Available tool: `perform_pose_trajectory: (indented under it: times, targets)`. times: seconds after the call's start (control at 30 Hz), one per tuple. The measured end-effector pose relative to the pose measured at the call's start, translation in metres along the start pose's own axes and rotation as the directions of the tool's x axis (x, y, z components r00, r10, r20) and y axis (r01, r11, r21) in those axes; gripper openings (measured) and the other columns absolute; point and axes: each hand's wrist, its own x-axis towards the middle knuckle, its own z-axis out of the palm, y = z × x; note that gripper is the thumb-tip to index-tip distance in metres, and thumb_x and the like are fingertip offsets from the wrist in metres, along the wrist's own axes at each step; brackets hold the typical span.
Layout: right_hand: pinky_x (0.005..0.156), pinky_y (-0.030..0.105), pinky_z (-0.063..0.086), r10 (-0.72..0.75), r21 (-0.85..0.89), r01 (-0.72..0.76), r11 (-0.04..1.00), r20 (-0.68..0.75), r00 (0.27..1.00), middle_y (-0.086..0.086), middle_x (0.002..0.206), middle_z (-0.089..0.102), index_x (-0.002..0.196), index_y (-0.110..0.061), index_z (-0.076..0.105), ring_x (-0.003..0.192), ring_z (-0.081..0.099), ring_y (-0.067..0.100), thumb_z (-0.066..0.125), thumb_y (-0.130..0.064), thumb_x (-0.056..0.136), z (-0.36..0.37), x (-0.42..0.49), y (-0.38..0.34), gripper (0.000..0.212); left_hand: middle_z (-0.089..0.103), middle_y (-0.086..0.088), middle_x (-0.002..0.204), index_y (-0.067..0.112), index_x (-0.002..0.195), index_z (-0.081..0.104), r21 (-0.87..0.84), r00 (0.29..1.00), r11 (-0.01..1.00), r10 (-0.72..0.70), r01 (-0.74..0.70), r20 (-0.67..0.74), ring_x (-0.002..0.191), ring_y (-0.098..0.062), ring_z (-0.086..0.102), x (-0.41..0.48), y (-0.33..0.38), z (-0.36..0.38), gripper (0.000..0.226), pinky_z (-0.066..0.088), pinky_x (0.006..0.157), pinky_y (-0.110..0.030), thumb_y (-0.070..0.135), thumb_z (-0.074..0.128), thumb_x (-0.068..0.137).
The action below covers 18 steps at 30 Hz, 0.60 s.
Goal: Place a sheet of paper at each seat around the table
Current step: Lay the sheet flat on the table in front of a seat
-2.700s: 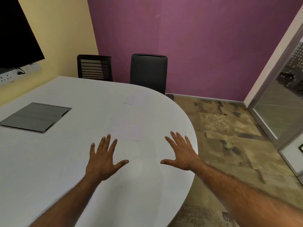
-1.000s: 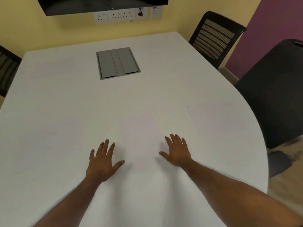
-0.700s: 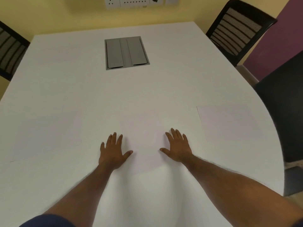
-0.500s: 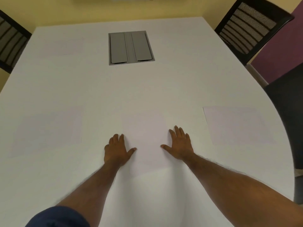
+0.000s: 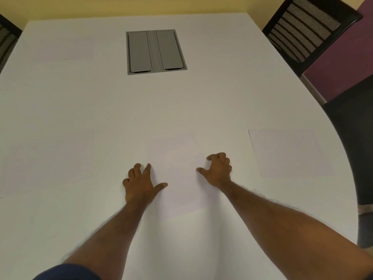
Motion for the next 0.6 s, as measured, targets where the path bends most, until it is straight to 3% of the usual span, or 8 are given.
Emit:
perform_pose_trajectory:
  times: [0.2,0.33,0.47,0.6]
  targets:
    - [0.095,0.039,0.041,0.216,0.199,-0.219,0.955,0.036,0.976,0.004,0.122,0.050,0.106,-0.021,0.062,0.117,0.048,0.027,0.076,-0.041,0.074,0.001,0.015,-0.015,0.040,0.018,-0.008,0.155,0.026,0.153,0.020,-0.007,1.000,1.000,0.002,-0.002,-0.009,0.141,-0.029,0.020,-0.001,-0.003,0.003,0.098,0.027,0.107,-0.047,0.081,0.046,0.076]
    - [0.083,0.036,0.048,0.188,0.390,-0.195,0.900,0.057,0.981,-0.005,0.089,0.059,0.089,-0.021,0.055,0.096,0.060,0.025,0.079,-0.028,0.073,0.001,0.021,-0.011,0.029,0.019,-0.009,0.155,0.025,0.153,0.020,-0.011,1.000,1.000,0.014,-0.014,-0.018,0.141,-0.029,0.020,-0.001,-0.003,0.003,0.098,0.026,0.106,-0.047,0.081,0.045,0.076]
    - [0.073,0.027,0.044,0.128,0.484,-0.158,0.861,0.095,0.987,-0.002,0.091,0.060,0.101,-0.013,0.061,0.085,0.059,0.020,0.080,-0.018,0.075,-0.004,0.020,-0.010,0.033,0.020,-0.010,0.155,0.023,0.153,0.020,0.011,0.999,0.999,0.037,-0.037,-0.023,0.140,-0.030,0.021,-0.002,-0.006,0.003,0.098,0.026,0.107,-0.046,0.082,0.041,0.077]
    - [0.071,0.026,0.049,0.087,0.529,-0.144,0.836,0.131,0.988,-0.005,0.076,0.066,0.096,-0.013,0.072,0.080,0.065,0.019,0.080,-0.016,0.075,-0.005,0.018,-0.004,0.023,0.023,-0.009,0.155,0.015,0.151,0.024,-0.058,0.999,0.997,0.042,-0.044,-0.025,0.140,-0.030,0.023,-0.002,-0.010,0.004,0.101,0.026,0.108,-0.047,0.082,0.040,0.077]
